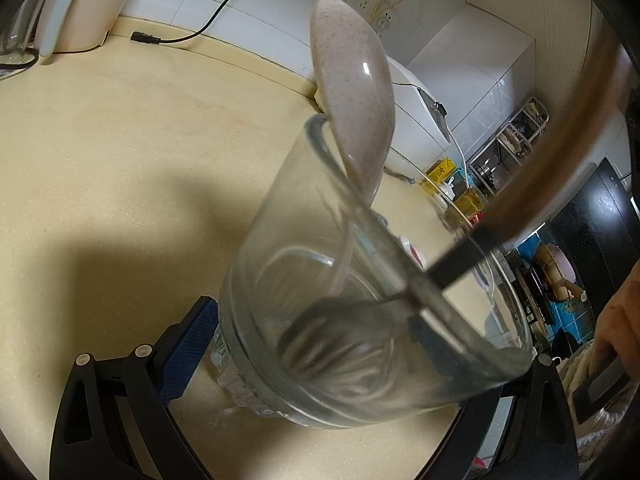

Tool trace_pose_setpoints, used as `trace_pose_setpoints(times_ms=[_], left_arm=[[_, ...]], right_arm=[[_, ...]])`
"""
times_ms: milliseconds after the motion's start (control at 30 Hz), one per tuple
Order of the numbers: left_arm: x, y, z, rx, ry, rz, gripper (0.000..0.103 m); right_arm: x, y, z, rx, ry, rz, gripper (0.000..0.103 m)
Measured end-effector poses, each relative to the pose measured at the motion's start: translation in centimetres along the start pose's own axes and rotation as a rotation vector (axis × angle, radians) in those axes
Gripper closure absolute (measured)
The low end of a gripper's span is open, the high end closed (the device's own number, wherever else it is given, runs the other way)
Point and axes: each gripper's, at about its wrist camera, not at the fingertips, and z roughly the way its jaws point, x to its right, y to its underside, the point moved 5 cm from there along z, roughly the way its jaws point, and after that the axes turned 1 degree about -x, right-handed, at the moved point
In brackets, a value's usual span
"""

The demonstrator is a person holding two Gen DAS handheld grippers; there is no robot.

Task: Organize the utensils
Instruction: 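Lower the wooden-handled fork into the glass beside the spoon and release, then withdraw the open right gripper back over the utensil pile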

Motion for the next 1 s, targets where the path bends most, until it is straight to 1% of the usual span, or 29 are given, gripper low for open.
trace_pose_setpoints(times_ms=[67, 267, 333, 367, 400, 433, 533, 700, 833, 900, 933, 967, 1000], left_arm=[[0.0, 0.0, 0.0, 0.0, 0.0, 0.0, 0.006], [0.1, 0.0, 0.1, 0.0, 0.0, 0.0, 0.006], [0.1, 0.0, 0.1, 0.0, 0.0, 0.0, 0.006], [0.1, 0.0, 0.1, 0.0, 0.0, 0.0, 0.006], [0.1, 0.0, 0.1, 0.0, 0.0, 0.0, 0.006], [0.1, 0.0, 0.1, 0.0, 0.001, 0.0, 0.006], [0.2, 0.1, 0.1, 0.0, 0.0, 0.0, 0.006], [0.2, 0.1, 0.2, 0.0, 0.0, 0.0, 0.006], [0.2, 0.1, 0.2, 0.0, 0.0, 0.0, 0.006], [0.2, 0.1, 0.2, 0.0, 0.0, 0.0, 0.006], [0.2, 0.1, 0.2, 0.0, 0.0, 0.0, 0.006], [0.2, 0.1, 0.2, 0.0, 0.0, -0.001, 0.006], [0.2, 0.1, 0.2, 0.0, 0.0, 0.0, 0.006]], right_arm=[[-0.1, 0.4, 1.3, -0.033, -0.008, -0.001, 0.092], [-0.2, 0.0, 2.9, -0.057, -0.033, 0.012, 0.091], [-0.2, 0.0, 3.2, -0.073, -0.033, 0.014, 0.086], [-0.2, 0.2, 3.4, -0.081, -0.028, 0.014, 0.078], [-0.1, 0.2, 3.4, -0.082, -0.025, 0.018, 0.074], [0.0, 0.4, 3.3, -0.082, -0.024, 0.027, 0.074], [0.6, 0.3, 2.6, -0.067, -0.02, 0.048, 0.073], [2.5, 0.0, 0.2, 0.0, 0.004, 0.103, 0.073], [5.8, 0.6, -1.8, 0.042, 0.079, 0.162, 0.073], [8.0, 1.3, -2.9, 0.064, 0.142, 0.202, 0.073], [9.2, 1.8, -3.4, 0.072, 0.185, 0.216, 0.073], [10.7, 2.7, -4.1, 0.079, 0.261, 0.23, 0.073], [11.6, 3.1, -4.4, 0.079, 0.3, 0.236, 0.073]])
